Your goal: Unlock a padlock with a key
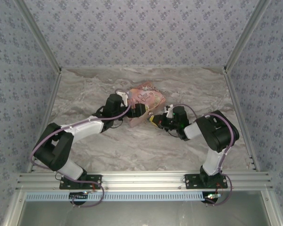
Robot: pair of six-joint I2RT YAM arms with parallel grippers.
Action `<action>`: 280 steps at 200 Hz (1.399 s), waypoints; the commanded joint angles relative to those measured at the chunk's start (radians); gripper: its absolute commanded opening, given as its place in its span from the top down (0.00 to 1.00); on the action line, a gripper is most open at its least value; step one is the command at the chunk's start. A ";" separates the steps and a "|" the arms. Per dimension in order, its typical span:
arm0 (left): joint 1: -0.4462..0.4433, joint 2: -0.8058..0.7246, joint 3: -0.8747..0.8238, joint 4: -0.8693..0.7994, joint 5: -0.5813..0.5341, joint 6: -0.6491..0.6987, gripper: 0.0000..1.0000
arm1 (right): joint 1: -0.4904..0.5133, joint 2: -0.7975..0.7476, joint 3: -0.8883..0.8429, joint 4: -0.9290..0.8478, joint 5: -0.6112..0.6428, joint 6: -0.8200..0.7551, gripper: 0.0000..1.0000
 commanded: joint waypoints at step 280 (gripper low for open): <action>0.077 -0.641 -0.122 -0.482 -0.078 0.004 0.01 | 0.294 -0.363 0.011 -0.812 -0.039 -0.415 1.00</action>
